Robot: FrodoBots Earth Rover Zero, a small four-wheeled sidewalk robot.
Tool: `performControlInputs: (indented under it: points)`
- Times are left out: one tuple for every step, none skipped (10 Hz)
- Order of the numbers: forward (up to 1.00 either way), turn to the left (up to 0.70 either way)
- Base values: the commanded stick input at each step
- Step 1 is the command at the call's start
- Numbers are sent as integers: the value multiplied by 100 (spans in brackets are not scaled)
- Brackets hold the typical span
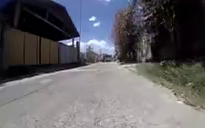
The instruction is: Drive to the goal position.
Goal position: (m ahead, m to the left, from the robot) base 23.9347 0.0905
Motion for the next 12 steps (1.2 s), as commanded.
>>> performControlInputs:
  points:
    - [100,-40]
    - [100,-40]
    - [100,-40]
    - [100,0]
    - [100,4]
    - [100,0]
    - [100,0]
    - [100,0]
    - [100,7]
    - [100,14]
    - [100,16]
    - [100,8]
